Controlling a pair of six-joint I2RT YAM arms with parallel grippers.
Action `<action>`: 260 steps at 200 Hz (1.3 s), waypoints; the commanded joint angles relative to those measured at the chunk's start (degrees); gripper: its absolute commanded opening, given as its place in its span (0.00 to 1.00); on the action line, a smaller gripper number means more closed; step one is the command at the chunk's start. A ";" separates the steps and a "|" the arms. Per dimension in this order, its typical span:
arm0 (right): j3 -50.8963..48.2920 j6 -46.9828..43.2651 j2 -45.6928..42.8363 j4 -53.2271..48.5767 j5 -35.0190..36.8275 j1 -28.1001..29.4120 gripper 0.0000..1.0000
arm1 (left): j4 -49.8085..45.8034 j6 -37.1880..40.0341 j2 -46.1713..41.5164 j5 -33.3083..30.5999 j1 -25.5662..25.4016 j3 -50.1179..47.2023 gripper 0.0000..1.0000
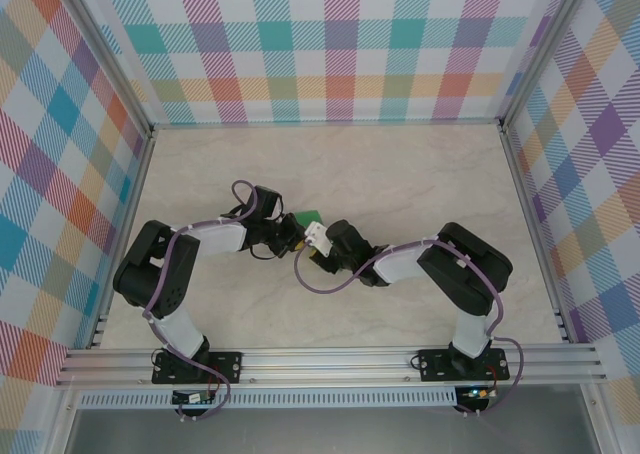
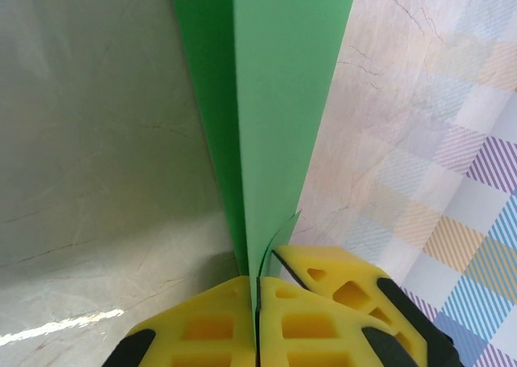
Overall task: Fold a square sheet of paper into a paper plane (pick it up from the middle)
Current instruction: Fold the wing for the fifth time at the center of the table.
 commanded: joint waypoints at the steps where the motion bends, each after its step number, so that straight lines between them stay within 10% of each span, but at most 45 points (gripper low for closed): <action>1: 1.44 -1.94 1.25 2.58 1.60 0.69 0.35 | -1.25 -0.42 -2.11 -0.20 -0.87 1.57 0.06; 138: 1.01 8.87 -2.37 -5.54 -10.37 -0.78 0.07 | -11.37 5.72 -12.14 -4.49 7.56 0.52 0.39; 260: 4.33 39.03 -0.86 -8.70 -38.55 -11.02 0.06 | 11.84 -0.89 -20.44 -1.89 4.40 -17.52 0.39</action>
